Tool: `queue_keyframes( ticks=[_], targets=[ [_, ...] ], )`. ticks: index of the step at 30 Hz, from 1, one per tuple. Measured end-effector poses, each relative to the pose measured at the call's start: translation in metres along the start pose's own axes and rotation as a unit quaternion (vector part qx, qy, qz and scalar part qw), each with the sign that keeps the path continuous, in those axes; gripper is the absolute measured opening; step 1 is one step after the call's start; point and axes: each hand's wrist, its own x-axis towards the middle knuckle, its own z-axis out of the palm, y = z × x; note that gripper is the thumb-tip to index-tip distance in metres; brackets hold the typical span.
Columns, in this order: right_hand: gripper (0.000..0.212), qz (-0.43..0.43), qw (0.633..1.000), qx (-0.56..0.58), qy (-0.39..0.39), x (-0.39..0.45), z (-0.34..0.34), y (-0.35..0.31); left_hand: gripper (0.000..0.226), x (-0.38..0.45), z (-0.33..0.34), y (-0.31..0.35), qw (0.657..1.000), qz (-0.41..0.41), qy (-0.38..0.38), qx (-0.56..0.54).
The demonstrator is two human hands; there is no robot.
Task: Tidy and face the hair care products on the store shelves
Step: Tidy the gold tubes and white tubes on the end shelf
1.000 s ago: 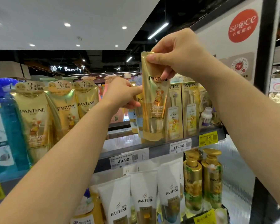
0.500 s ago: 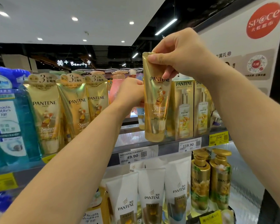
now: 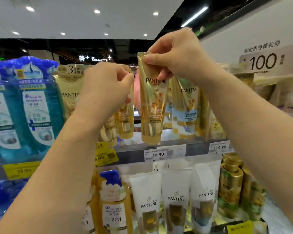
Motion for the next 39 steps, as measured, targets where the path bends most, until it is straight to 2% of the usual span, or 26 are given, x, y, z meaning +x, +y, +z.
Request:
queue_keyframes(
  ticks=[4,8,10,12,15,18,22,26,30,39],
  targets=[
    [0.02,-0.014,1.0,0.016,0.005,0.012,0.03,-0.005,0.015,-0.012,-0.01,-0.025,0.995,-0.002,0.044,0.087],
    [0.018,-0.014,0.999,0.014,-0.031,0.021,0.049,-0.009,0.024,-0.008,-0.023,-0.046,0.975,0.025,0.159,0.155],
    [0.019,-0.008,0.998,0.002,-0.054,0.024,0.057,-0.008,0.031,-0.002,-0.029,-0.052,0.969,0.043,0.184,0.159],
    [0.019,0.004,0.997,-0.006,-0.072,0.025,0.061,-0.007,0.042,0.008,-0.032,-0.053,0.969,0.049,0.175,0.166],
    [0.019,0.01,0.996,-0.018,-0.086,0.025,0.062,-0.006,0.053,0.024,-0.033,-0.051,0.975,0.042,0.117,0.184],
    [0.02,0.011,0.994,-0.033,-0.101,0.023,0.058,-0.004,0.049,0.028,-0.036,-0.049,0.979,0.036,0.059,0.189],
    [0.029,0.026,0.991,-0.043,-0.126,0.021,0.056,0.004,0.034,0.028,-0.032,-0.052,0.991,-0.016,0.016,0.129],
    [0.028,0.033,0.995,-0.003,-0.095,0.019,0.055,0.013,0.031,0.031,-0.034,-0.059,0.997,-0.038,0.002,0.061],
    [0.02,0.039,0.995,0.053,-0.078,0.018,0.055,0.016,0.032,0.031,-0.034,-0.062,0.998,-0.048,-0.01,0.042],
    [0.023,0.051,0.996,0.06,-0.03,0.012,0.071,0.021,0.03,0.027,-0.035,-0.068,0.998,-0.052,-0.002,0.02]
  ],
)
